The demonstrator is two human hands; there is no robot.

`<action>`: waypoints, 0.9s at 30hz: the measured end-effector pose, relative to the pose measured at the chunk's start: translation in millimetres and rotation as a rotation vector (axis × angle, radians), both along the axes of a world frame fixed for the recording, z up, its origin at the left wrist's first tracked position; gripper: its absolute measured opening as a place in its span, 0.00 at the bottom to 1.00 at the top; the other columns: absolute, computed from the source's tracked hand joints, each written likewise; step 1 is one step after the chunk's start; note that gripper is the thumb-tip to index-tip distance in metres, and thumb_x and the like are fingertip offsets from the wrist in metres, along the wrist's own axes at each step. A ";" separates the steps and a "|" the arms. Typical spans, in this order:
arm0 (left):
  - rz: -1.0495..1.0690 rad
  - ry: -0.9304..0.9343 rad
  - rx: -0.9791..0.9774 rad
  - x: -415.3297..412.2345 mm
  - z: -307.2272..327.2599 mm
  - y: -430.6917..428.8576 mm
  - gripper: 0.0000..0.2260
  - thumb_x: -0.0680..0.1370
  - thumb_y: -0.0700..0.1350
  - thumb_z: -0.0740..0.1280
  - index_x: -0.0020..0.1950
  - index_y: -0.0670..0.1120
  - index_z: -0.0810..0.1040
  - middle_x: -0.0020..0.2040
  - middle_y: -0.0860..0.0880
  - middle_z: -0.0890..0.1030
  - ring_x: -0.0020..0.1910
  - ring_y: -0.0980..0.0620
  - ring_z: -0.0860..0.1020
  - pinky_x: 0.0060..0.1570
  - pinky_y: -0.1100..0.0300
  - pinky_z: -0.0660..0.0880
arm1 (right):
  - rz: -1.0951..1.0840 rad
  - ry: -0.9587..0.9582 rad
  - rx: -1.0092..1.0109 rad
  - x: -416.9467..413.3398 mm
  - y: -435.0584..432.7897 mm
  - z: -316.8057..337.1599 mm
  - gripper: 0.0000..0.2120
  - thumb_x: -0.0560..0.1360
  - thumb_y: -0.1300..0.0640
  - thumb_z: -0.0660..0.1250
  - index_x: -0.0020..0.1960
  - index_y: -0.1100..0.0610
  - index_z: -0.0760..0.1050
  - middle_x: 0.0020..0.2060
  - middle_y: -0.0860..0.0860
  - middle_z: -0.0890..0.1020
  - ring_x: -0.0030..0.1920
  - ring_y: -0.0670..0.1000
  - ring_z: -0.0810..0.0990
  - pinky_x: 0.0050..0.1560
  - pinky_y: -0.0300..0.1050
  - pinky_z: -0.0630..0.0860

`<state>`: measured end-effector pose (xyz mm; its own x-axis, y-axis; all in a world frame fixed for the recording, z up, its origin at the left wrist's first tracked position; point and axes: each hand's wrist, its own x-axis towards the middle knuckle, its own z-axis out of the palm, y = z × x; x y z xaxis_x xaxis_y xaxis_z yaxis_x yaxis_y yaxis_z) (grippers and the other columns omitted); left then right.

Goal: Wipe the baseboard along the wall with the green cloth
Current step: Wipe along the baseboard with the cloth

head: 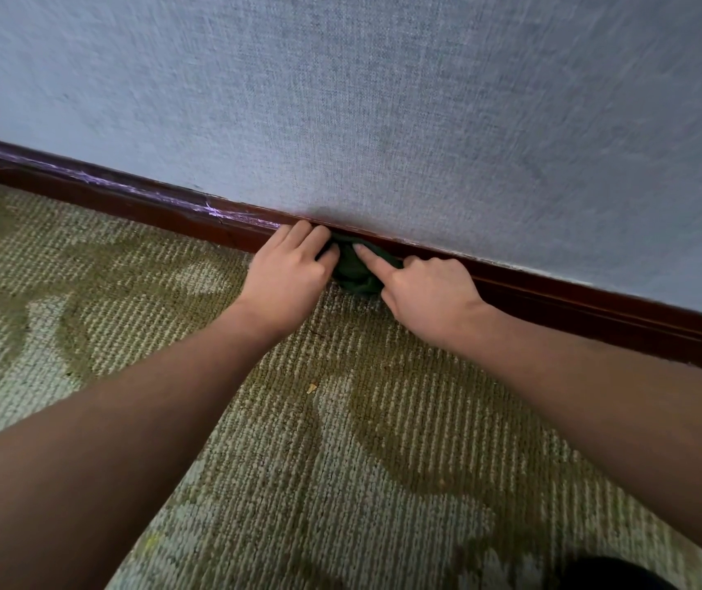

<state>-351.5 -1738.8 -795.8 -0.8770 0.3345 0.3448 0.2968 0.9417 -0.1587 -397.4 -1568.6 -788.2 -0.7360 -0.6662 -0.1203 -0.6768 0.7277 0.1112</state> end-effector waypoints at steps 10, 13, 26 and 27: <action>0.005 0.001 -0.004 -3.5 0.1 -0.3 0.06 0.63 0.33 0.73 0.39 0.38 0.82 0.37 0.42 0.80 0.37 0.42 0.78 0.37 0.56 0.73 | 0.004 -0.030 0.010 -1.4 -3.2 5.6 0.26 0.81 0.51 0.50 0.75 0.47 0.42 0.44 0.55 0.77 0.33 0.52 0.66 0.32 0.45 0.64; -0.022 0.007 -0.017 -5.6 1.0 -0.9 0.04 0.65 0.33 0.70 0.37 0.38 0.82 0.36 0.43 0.79 0.37 0.43 0.78 0.39 0.54 0.71 | 0.003 -0.042 0.011 -0.8 -4.4 6.9 0.26 0.81 0.52 0.50 0.75 0.47 0.42 0.44 0.55 0.77 0.34 0.52 0.67 0.32 0.45 0.64; -0.073 0.020 -0.002 -2.6 2.2 -20.2 0.12 0.73 0.35 0.59 0.42 0.36 0.82 0.38 0.42 0.81 0.38 0.43 0.79 0.39 0.54 0.75 | -0.001 -0.048 0.004 -1.8 -21.5 5.0 0.28 0.81 0.58 0.52 0.75 0.47 0.42 0.32 0.51 0.66 0.30 0.51 0.65 0.31 0.45 0.64; -0.072 0.023 0.007 -2.6 2.0 -21.5 0.12 0.73 0.35 0.59 0.42 0.36 0.82 0.38 0.42 0.81 0.38 0.43 0.79 0.39 0.54 0.74 | 0.001 -0.050 0.001 -2.3 -23.6 4.7 0.28 0.81 0.58 0.52 0.75 0.47 0.42 0.32 0.51 0.65 0.30 0.51 0.65 0.31 0.45 0.64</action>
<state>-354.1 -1760.4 -793.8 -0.8424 0.3943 0.3672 0.3606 0.9190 -0.1597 -399.6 -1592.1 -783.6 -0.7282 -0.6670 -0.1573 -0.6825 0.7267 0.0781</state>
